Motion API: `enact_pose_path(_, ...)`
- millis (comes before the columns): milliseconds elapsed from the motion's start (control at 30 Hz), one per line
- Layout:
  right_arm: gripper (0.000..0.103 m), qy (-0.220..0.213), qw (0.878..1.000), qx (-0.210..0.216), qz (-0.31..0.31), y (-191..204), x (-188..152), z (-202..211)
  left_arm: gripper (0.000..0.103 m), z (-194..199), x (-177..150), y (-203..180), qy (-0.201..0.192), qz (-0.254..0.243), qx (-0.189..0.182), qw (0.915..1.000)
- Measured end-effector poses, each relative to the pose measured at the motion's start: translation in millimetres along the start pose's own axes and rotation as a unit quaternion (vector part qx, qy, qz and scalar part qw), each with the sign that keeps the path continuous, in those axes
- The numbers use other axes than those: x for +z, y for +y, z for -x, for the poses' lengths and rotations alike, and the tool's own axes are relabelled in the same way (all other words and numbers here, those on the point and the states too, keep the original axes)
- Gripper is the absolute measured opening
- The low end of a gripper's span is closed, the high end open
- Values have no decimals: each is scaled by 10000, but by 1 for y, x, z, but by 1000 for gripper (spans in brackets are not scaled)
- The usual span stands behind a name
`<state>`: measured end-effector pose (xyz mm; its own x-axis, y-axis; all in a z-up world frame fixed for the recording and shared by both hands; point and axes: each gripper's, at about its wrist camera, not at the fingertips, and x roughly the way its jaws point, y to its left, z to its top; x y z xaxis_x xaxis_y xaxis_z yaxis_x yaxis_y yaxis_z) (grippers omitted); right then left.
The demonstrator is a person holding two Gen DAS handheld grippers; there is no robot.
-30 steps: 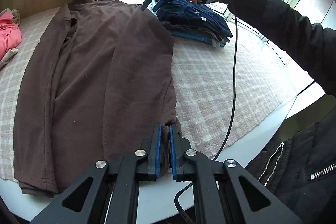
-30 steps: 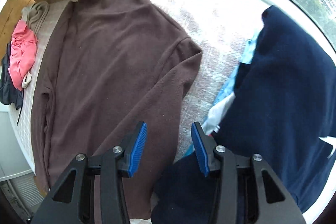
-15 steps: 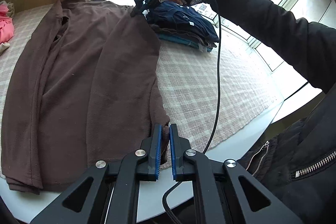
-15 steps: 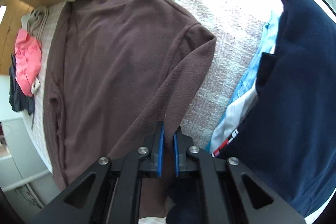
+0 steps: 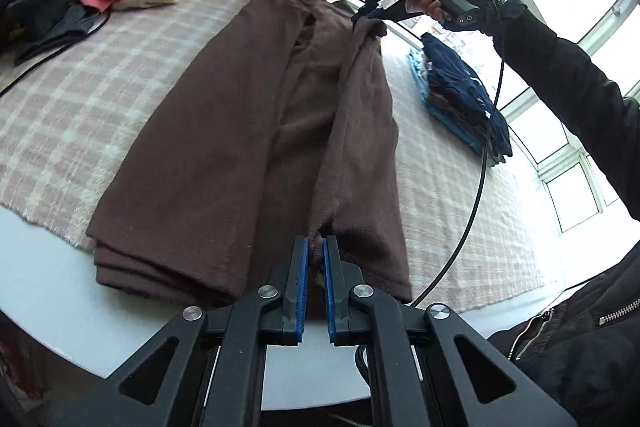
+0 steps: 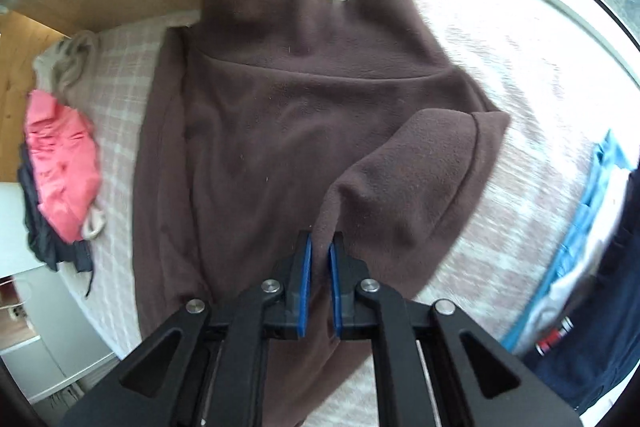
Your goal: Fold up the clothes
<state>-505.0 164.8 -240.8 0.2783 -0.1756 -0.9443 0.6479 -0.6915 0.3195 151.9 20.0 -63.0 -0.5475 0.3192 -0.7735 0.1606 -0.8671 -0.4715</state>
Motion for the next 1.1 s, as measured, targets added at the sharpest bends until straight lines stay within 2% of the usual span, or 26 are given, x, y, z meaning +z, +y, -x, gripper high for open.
enact_pose_path(133, 21, -127, 9999, 96, -36, 10, 7, 0, 5, -6, -4, 13, 106, 129, 41, 9999)
enact_pose_path(267, 22, -516, 9971, 530, -196, 1, 9, 36, 4, -14, -11, 14, 301, -20, 66, 9995)
enact_pose_path(400, 37, -771, 9961, 428, -2, -10, -3, 67, 4, -18, -11, 14, 473, -110, 33, 9988)
enact_pose_path(467, 37, -691, 9973, 192, 142, -13, -7, 66, 4, -15, -10, 15, 536, -124, -11, 9985)
enact_pose_path(567, 37, -418, 9986, 144, 302, -17, -9, 55, 1, -4, -4, 16, 632, -228, 53, 9977)
enact_pose_path(667, 37, -640, 9969, -261, 388, -21, -14, 53, 1, 8, 9, 10, 661, -514, 233, 9962)
enact_pose_path(733, 37, -866, 9947, -505, 218, -32, -9, 57, 1, 10, 23, 4, 658, -740, 263, 9947)
enact_pose_path(800, 37, -981, 9943, -420, -19, -45, 0, 59, 1, 7, 35, -4, 635, -955, 220, 9932)
enact_pose_path(900, 38, -852, 9962, -137, -85, -51, 12, 47, 1, -10, 44, -14, 693, -1105, 84, 9914)
enact_pose_path(1000, 38, -978, 9942, -434, -79, -53, 25, 41, 1, -32, 49, -27, 843, -1236, 60, 9887)
enact_pose_path(1033, 38, -1069, 9933, -399, -191, -57, 28, 44, 1, -38, 50, -30, 877, -1277, 100, 9879)
enact_pose_path(1100, 38, -1194, 9922, -32, -366, -60, 34, 55, 1, -45, 52, -33, 922, -1272, 69, 9876)
